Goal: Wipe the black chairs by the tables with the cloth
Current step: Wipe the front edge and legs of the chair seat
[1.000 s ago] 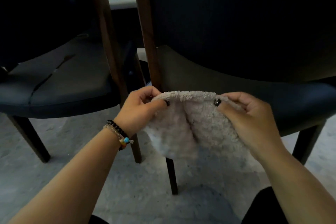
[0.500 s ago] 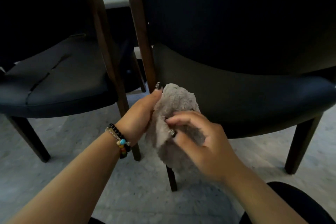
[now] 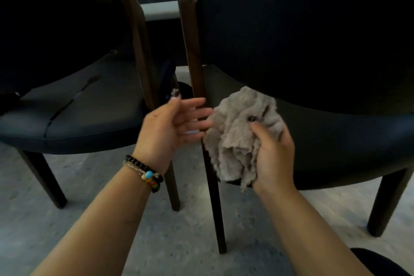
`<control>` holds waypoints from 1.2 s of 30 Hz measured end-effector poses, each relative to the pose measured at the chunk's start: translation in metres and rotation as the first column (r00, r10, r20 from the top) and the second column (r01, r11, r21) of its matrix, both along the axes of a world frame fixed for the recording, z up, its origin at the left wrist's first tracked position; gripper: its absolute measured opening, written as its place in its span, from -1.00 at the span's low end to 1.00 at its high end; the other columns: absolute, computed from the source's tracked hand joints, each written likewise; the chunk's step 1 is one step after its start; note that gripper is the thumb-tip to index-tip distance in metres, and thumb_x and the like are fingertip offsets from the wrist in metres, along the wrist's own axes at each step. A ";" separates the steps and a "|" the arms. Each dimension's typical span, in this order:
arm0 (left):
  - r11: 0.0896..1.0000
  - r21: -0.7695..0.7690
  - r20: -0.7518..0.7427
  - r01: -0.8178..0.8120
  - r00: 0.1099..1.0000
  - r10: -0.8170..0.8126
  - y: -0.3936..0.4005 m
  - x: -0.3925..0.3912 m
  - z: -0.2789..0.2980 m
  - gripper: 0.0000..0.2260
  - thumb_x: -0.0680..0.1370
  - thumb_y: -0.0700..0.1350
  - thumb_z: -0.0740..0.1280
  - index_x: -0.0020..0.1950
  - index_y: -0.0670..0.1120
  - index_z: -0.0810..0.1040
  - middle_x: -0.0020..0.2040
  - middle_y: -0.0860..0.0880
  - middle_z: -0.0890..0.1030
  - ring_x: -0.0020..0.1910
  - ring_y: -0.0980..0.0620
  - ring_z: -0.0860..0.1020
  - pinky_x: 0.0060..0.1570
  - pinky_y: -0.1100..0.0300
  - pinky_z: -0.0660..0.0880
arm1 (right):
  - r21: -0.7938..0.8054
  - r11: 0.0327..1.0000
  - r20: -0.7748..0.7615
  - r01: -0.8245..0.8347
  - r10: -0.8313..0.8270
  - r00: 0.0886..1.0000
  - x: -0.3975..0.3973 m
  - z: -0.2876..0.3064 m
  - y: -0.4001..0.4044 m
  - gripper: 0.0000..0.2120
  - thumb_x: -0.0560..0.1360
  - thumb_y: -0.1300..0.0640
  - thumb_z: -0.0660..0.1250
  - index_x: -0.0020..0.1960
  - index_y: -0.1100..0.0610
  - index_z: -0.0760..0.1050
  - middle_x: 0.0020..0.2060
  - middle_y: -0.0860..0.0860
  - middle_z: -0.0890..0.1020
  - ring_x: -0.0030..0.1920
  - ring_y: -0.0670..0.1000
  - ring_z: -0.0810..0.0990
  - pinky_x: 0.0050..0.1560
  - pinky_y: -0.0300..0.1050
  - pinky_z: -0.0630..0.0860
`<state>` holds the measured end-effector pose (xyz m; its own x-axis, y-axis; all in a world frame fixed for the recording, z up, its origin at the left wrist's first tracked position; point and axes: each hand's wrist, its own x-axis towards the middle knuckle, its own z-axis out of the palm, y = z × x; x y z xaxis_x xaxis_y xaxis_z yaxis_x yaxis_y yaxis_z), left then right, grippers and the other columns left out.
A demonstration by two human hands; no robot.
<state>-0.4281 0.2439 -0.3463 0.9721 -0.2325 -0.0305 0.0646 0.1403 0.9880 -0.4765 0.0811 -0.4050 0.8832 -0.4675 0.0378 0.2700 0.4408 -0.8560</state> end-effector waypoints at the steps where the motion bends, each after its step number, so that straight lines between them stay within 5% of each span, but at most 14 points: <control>1: 0.994 -0.011 0.011 -0.112 0.994 0.112 0.006 0.005 0.000 -0.65 0.67 0.01 0.06 0.14 -0.11 0.58 0.03 -0.13 0.69 -0.03 -0.07 0.68 -0.14 0.14 0.63 | -0.027 0.997 0.045 0.074 -0.073 0.996 0.005 0.001 0.001 -0.66 0.45 0.11 0.39 0.21 -0.07 0.55 0.06 -0.07 0.68 0.08 -0.06 0.67 -0.03 -0.13 0.62; 4: 0.944 0.006 -0.087 -0.330 0.940 0.329 0.013 0.016 -0.006 -0.75 0.67 -0.05 0.10 0.14 -0.09 0.54 -0.01 -0.11 0.70 -0.06 -0.03 0.68 -0.11 0.13 0.62 | -0.218 0.976 0.145 0.006 0.026 0.989 0.024 0.001 0.014 -0.59 0.45 0.06 0.38 0.27 -0.19 0.48 0.17 -0.14 0.61 0.18 -0.13 0.60 0.06 -0.21 0.58; 8: 0.912 0.040 -0.160 -0.409 0.898 0.410 0.015 0.026 -0.014 -0.78 0.66 -0.07 0.12 0.14 -0.09 0.53 0.03 -0.09 0.67 -0.02 -0.03 0.66 -0.07 0.09 0.59 | -0.571 0.809 -0.041 -0.143 0.146 0.989 0.062 0.000 0.044 -0.31 0.47 0.10 0.44 0.51 -0.09 0.22 0.39 -0.06 0.39 0.36 -0.11 0.42 0.36 0.05 0.44; 11: 0.903 0.013 -0.117 -0.430 0.896 0.428 0.020 0.031 -0.014 -0.78 0.66 -0.09 0.12 0.05 -0.07 0.56 -0.04 -0.08 0.68 -0.07 0.00 0.66 -0.13 0.15 0.57 | -0.594 0.792 -0.030 -0.141 0.153 0.988 0.088 0.015 0.047 -0.26 0.44 0.08 0.47 0.52 -0.04 0.19 0.35 -0.04 0.46 0.34 -0.10 0.45 0.37 0.05 0.42; 13: 0.897 0.000 -0.081 -0.442 0.894 0.440 0.024 0.033 -0.014 -0.77 0.66 -0.11 0.13 0.00 -0.05 0.58 -0.11 -0.05 0.70 -0.14 0.04 0.67 -0.21 0.21 0.58 | -0.621 0.775 -0.008 -0.118 0.144 0.990 0.102 0.025 0.044 -0.36 0.40 0.00 0.49 0.41 -0.16 0.32 0.24 -0.12 0.55 0.26 -0.15 0.52 0.31 -0.01 0.48; 15: 0.888 0.003 -0.058 -0.459 0.887 0.458 0.026 0.035 -0.015 -0.77 0.65 -0.12 0.14 -0.03 -0.04 0.60 -0.16 -0.03 0.71 -0.20 0.08 0.67 -0.27 0.25 0.59 | -0.632 0.773 0.051 -0.054 0.111 0.993 0.108 0.038 0.044 -0.62 0.39 -0.06 0.48 0.08 -0.42 0.46 0.00 -0.28 0.63 0.06 -0.27 0.59 0.09 -0.26 0.54; 17: 0.876 -0.005 -0.057 -0.483 0.874 0.482 0.026 0.040 -0.017 -0.76 0.65 -0.12 0.15 -0.05 -0.03 0.60 -0.17 -0.02 0.71 -0.22 0.09 0.66 -0.27 0.26 0.58 | -0.642 0.767 0.111 -0.002 0.096 0.989 0.110 0.046 0.046 -0.65 0.45 -0.02 0.46 -0.09 -0.51 0.46 -0.14 -0.42 0.61 -0.08 -0.37 0.59 -0.13 -0.47 0.48; 22: 0.864 -0.040 -0.034 -0.503 0.864 0.502 0.025 0.050 -0.022 -0.77 0.65 -0.11 0.14 -0.05 -0.01 0.59 -0.27 0.06 0.69 -0.29 0.16 0.64 -0.31 0.30 0.55 | -0.748 0.659 -0.049 -0.076 0.060 0.997 0.091 0.013 0.047 -0.54 0.49 0.01 0.43 0.32 -0.13 0.32 0.18 -0.15 0.52 0.15 -0.30 0.50 0.18 -0.31 0.50; 24: 0.866 -0.032 -0.016 -0.498 0.867 0.498 0.026 0.054 -0.026 -0.77 0.66 -0.12 0.13 -0.04 -0.02 0.58 -0.31 0.07 0.67 -0.34 0.19 0.62 -0.33 0.32 0.54 | -0.845 0.529 -0.074 -0.074 0.021 0.997 0.067 0.002 0.044 -0.47 0.51 0.10 0.41 0.41 0.02 0.31 0.25 -0.07 0.48 0.21 -0.27 0.45 0.29 -0.27 0.43; 26: 0.869 -0.017 -0.033 -0.495 0.868 0.495 0.026 0.061 -0.029 -0.76 0.66 -0.12 0.12 -0.04 -0.03 0.57 -0.29 0.04 0.66 -0.36 0.20 0.60 -0.31 0.30 0.52 | -0.938 0.336 0.108 0.090 0.035 0.994 0.044 -0.006 0.035 -0.43 0.51 0.23 0.39 0.47 0.13 0.27 0.34 0.07 0.44 0.35 -0.19 0.37 0.39 -0.24 0.34; 29: 0.853 -0.033 -0.067 -0.521 0.852 0.519 0.028 0.073 -0.034 -0.77 0.66 -0.13 0.12 -0.03 -0.06 0.56 -0.23 -0.01 0.64 -0.35 0.16 0.58 -0.30 0.27 0.49 | -0.867 -0.236 0.376 0.440 0.270 0.886 0.037 -0.004 0.022 -0.50 0.61 0.15 0.26 0.50 0.19 0.23 0.43 0.21 0.36 0.50 0.15 0.27 0.49 0.10 0.24; 32: 0.843 -0.040 -0.091 -0.536 0.842 0.531 0.029 0.081 -0.041 -0.78 0.66 -0.11 0.12 -0.01 -0.06 0.56 -0.20 -0.02 0.64 -0.33 0.15 0.58 -0.30 0.28 0.49 | -0.572 -0.762 0.091 0.302 0.308 0.947 0.058 0.006 0.030 -0.56 0.64 0.13 0.15 0.48 0.23 0.28 0.43 0.23 0.38 0.49 0.24 0.24 0.48 0.14 0.21; 34: 0.840 -0.038 -0.113 -0.541 0.838 0.534 0.031 0.086 -0.046 -0.78 0.66 -0.10 0.12 0.03 -0.06 0.57 -0.17 -0.03 0.65 -0.30 0.13 0.59 -0.28 0.27 0.50 | -0.537 -0.834 -0.106 0.129 0.219 0.970 0.070 0.014 0.036 -0.59 0.66 0.11 0.05 0.47 0.18 0.32 0.36 0.20 0.48 0.37 0.20 0.43 0.31 -0.02 0.40; 36: 0.835 -0.054 -0.145 -0.547 0.832 0.535 0.033 0.091 -0.049 -0.78 0.65 -0.12 0.12 0.03 -0.07 0.57 -0.19 -0.03 0.65 -0.32 0.13 0.58 -0.29 0.26 0.48 | -0.353 -0.916 -0.103 0.189 0.239 0.966 0.085 0.029 0.048 -0.65 0.66 0.16 0.04 0.37 0.21 0.41 0.23 0.22 0.54 0.23 0.22 0.53 0.21 0.05 0.45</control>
